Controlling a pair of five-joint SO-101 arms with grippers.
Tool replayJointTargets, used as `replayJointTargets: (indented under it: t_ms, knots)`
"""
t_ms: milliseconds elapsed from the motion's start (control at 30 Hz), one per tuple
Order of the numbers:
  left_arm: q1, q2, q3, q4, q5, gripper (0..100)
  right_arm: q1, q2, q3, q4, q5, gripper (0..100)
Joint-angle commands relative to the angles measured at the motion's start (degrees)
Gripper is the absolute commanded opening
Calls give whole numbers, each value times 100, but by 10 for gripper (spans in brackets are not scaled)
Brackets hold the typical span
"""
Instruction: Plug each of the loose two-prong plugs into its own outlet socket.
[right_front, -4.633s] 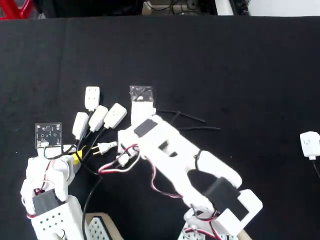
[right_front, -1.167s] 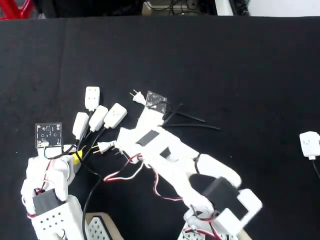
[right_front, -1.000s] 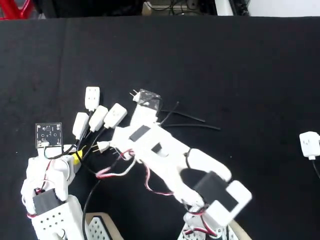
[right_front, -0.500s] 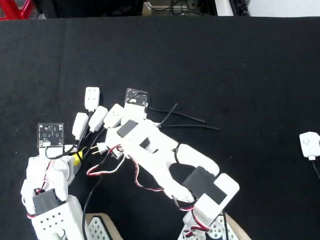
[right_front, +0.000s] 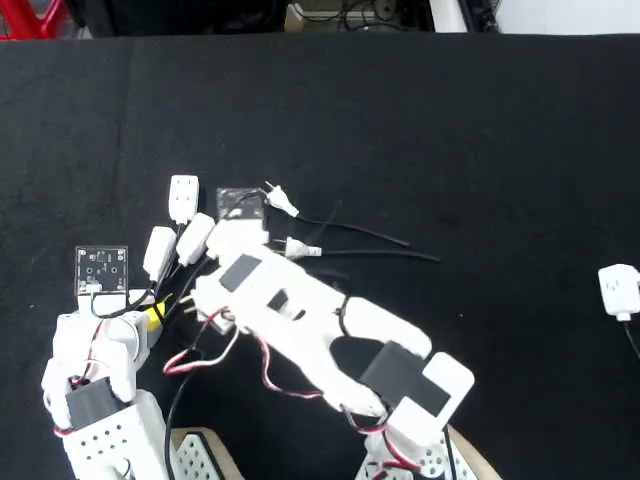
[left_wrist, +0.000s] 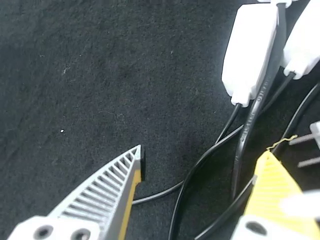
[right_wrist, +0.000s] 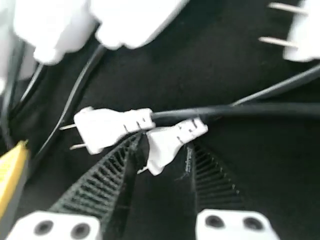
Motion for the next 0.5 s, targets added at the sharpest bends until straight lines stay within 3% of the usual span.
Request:
replayJointTargets:
  t_ms: [0, 267, 467]
  knots:
    - [13, -35, 110, -53, -26, 350, -519, 330, 31, 229, 290, 138]
    - [13, -35, 110, -53, -26, 350, -484, 330, 22, 220, 545, 134]
    - [13, -35, 110, -53, -26, 350, -185, 321, -84, 220, 615, 12]
